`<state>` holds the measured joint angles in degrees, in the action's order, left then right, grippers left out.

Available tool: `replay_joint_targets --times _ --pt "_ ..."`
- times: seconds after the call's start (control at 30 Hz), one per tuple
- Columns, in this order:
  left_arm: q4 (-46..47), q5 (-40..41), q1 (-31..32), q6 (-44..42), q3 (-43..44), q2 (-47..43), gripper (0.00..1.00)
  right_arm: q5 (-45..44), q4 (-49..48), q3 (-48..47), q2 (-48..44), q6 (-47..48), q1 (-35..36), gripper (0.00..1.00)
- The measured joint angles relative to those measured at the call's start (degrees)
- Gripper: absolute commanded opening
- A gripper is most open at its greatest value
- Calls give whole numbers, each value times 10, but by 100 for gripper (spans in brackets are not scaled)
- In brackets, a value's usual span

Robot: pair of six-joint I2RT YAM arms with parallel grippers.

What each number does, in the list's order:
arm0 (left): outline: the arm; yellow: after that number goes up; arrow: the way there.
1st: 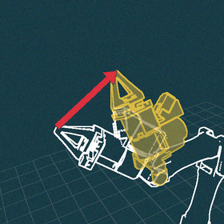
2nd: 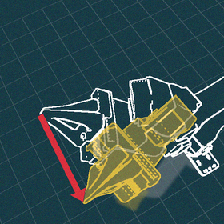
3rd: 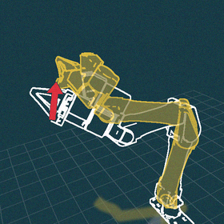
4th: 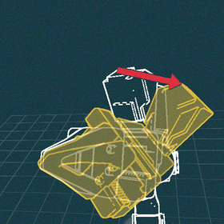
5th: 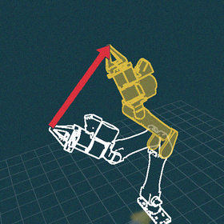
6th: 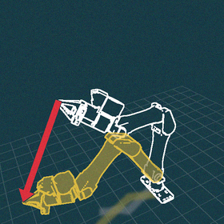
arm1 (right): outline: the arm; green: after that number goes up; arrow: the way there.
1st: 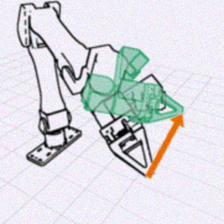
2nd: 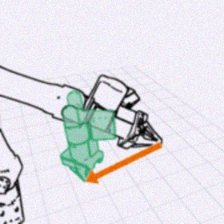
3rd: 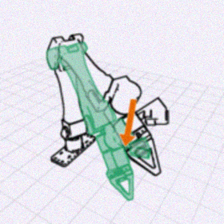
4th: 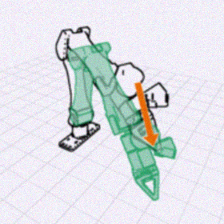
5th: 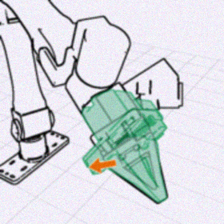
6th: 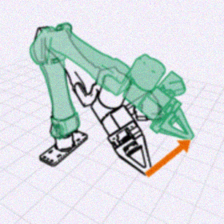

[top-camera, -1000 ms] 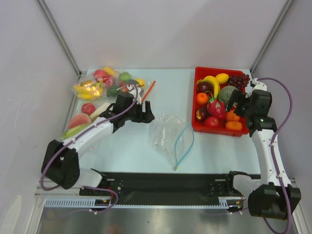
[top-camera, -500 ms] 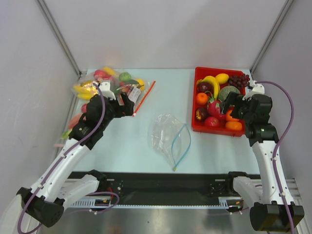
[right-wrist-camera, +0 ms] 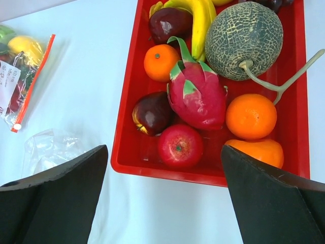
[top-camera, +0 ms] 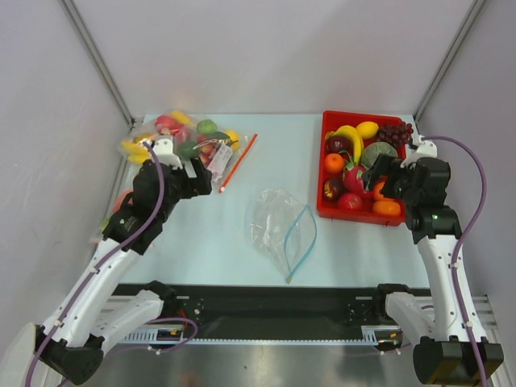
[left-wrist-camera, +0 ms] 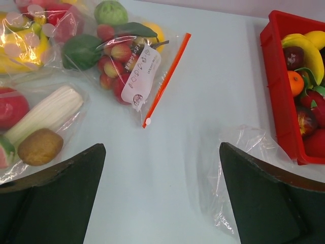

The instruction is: Open the zip-top bag and remove the fake food

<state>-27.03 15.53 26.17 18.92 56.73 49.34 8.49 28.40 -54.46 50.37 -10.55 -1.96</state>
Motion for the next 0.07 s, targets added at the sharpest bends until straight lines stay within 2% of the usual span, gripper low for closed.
replay_joint_targets --times 0.07 --pt "-2 0 0 -1 3 0 100 0 2 0 0 0 0 99"
